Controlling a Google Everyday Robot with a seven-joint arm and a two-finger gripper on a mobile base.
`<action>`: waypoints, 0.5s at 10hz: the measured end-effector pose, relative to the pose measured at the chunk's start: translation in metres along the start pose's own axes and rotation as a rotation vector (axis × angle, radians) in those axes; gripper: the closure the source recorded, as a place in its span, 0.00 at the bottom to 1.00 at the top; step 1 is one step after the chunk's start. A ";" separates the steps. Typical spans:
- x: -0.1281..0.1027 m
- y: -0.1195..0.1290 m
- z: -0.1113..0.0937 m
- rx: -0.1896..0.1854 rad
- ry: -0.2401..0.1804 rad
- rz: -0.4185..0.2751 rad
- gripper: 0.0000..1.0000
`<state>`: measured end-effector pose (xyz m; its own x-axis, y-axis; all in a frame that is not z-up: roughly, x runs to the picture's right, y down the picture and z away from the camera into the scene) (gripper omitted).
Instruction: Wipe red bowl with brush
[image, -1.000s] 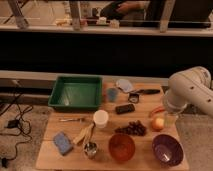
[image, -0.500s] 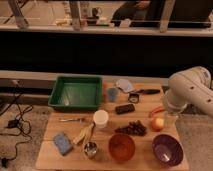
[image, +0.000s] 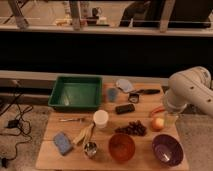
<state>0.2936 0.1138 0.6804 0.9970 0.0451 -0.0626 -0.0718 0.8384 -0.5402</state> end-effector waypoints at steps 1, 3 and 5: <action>-0.001 -0.002 0.001 0.000 -0.003 0.000 0.20; -0.010 -0.013 -0.001 0.010 -0.008 -0.010 0.20; -0.016 -0.038 0.000 0.027 -0.021 -0.011 0.20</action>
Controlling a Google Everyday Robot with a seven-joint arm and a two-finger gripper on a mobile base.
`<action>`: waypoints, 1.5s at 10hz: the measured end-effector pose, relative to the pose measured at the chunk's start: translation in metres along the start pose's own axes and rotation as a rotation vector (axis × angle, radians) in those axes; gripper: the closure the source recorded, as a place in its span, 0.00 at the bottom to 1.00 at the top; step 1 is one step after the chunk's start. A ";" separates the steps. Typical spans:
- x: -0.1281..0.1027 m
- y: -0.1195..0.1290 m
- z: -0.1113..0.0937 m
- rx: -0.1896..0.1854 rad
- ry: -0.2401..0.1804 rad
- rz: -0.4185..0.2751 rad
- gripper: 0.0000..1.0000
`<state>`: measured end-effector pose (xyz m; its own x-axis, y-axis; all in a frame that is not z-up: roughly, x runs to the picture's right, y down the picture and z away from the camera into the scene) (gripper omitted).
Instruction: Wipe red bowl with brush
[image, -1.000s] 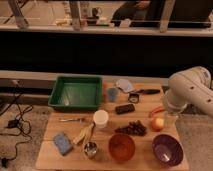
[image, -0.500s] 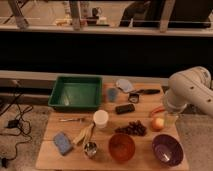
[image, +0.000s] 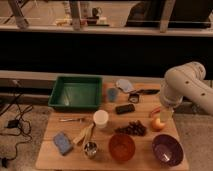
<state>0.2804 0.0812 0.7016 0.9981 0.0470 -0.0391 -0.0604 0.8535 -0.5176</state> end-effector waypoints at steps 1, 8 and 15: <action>-0.004 -0.011 0.002 0.005 -0.010 -0.004 0.20; -0.018 -0.068 0.049 0.032 -0.164 0.048 0.20; -0.038 -0.131 0.087 0.225 -0.211 0.079 0.20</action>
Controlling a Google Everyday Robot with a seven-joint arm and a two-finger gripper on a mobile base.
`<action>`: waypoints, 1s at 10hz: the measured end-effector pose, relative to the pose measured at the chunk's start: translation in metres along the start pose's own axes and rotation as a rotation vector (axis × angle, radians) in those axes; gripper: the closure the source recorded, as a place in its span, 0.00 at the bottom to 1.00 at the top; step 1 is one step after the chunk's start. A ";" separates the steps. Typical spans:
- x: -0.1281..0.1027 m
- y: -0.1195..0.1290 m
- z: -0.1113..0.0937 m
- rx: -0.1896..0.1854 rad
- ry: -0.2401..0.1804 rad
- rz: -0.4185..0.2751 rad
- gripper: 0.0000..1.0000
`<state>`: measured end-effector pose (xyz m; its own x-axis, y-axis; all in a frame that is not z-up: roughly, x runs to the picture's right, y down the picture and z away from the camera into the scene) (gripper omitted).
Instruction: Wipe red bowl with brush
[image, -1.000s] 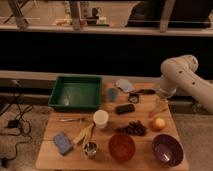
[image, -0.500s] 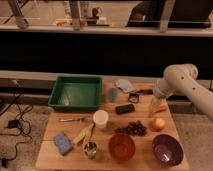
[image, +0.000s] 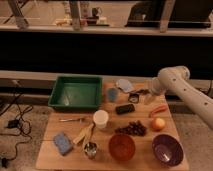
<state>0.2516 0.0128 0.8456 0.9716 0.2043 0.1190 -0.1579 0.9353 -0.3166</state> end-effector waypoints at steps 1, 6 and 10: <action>0.001 -0.003 0.001 0.002 0.004 0.001 0.20; 0.002 -0.004 0.004 0.003 0.001 0.004 0.20; -0.004 -0.015 0.029 0.010 0.005 0.025 0.20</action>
<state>0.2454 0.0064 0.8769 0.9682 0.2266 0.1062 -0.1843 0.9327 -0.3099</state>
